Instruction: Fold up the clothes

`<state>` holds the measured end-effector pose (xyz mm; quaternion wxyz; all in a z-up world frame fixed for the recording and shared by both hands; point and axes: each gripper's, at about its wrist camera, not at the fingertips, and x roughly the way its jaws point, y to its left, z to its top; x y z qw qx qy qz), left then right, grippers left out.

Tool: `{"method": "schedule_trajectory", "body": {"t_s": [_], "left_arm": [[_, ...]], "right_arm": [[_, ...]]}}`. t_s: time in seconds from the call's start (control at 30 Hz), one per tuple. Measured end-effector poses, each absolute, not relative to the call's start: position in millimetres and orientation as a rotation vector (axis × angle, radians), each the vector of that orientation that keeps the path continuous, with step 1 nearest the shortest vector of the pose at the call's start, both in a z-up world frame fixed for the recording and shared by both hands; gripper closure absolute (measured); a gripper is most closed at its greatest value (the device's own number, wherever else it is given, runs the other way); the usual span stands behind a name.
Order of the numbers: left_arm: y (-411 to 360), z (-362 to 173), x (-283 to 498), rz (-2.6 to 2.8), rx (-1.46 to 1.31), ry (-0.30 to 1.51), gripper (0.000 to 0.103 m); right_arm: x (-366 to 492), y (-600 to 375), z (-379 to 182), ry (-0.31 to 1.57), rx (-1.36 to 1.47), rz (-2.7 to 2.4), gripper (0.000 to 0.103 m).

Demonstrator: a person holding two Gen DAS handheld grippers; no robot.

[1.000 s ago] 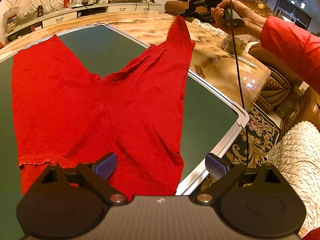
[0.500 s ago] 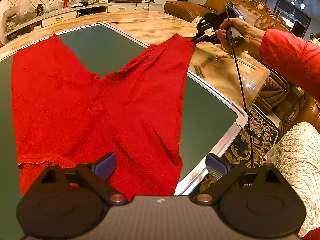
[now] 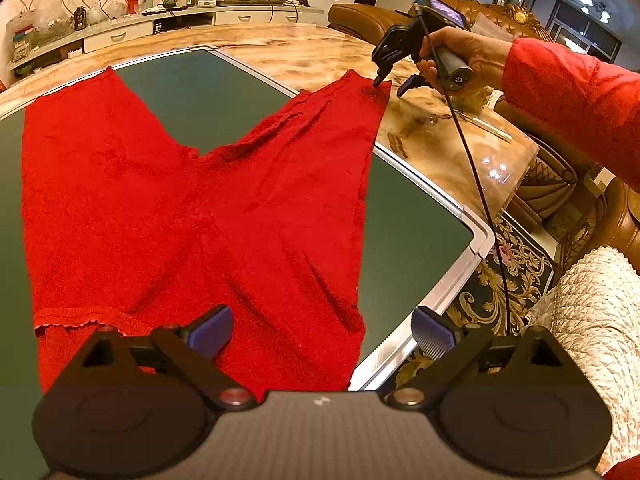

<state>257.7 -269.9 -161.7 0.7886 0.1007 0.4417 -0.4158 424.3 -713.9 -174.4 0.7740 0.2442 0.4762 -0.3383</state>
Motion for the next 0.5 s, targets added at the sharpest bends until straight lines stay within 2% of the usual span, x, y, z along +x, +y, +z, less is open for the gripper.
{"method": "schedule_trajectory", "body": {"t_s": [0.03, 0.1, 0.27, 0.37, 0.5], "left_arm": [[-270, -162, 258, -0.897, 0.216, 0.950, 0.004], [-269, -162, 257, -0.898, 0.214, 0.948, 0.004], [-266, -162, 257, -0.904, 0.207, 0.949, 0.004], [-264, -161, 258, -0.904, 0.195, 0.951, 0.004], [-266, -161, 256, -0.924, 0.205, 0.940, 0.004]], "right_arm": [[427, -710, -174, 1.036, 0.516, -0.729, 0.075], [432, -706, -174, 1.043, 0.512, -0.710, 0.089], [425, -709, -174, 0.999, 0.583, -0.696, 0.090], [395, -726, -178, 0.854, 0.817, -0.622, 0.092], [354, -719, -169, 0.665, 0.987, -0.460, 0.092]]}}
